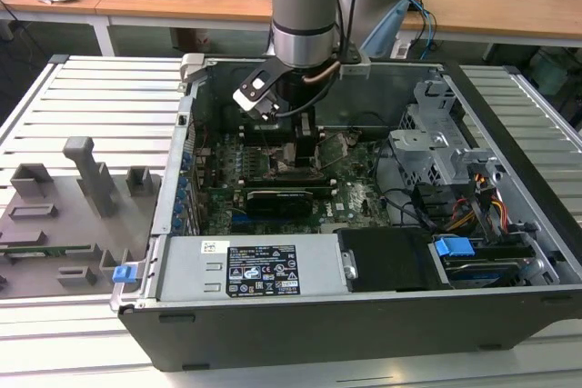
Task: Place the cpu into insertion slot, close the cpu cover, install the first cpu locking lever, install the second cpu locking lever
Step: 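Place the cpu into insertion slot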
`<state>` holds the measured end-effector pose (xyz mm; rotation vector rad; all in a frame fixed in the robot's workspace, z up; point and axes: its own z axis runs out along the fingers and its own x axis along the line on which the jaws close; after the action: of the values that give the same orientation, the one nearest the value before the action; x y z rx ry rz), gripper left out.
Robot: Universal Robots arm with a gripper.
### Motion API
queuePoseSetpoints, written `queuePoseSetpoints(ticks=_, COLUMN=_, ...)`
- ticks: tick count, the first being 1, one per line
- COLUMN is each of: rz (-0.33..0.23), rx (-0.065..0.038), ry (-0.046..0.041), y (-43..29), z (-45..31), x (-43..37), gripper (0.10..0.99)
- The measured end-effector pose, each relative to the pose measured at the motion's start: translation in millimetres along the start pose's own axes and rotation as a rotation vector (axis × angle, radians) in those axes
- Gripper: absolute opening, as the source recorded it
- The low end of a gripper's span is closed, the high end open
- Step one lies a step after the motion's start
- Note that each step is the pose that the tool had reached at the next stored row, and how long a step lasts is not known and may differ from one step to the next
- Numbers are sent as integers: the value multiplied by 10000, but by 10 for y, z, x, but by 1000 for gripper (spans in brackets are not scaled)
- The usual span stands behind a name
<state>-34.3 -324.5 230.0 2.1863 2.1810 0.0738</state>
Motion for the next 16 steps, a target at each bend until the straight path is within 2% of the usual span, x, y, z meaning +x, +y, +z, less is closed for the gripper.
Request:
queuePoseSetpoints(ticks=5, rz=3, rx=-1, ry=2, y=-14, z=18, x=95, gripper=541)
queuePoseSetpoints(ticks=11, rz=99, rx=1, ry=-5, y=-69, z=152, x=95, gripper=541)
queuePoseSetpoints(ticks=13, rz=80, rx=33, ry=-4, y=-74, z=213, x=95, gripper=541)
queuePoseSetpoints(ticks=16, rz=81, rx=48, ry=-4, y=-76, z=246, x=95, gripper=541)
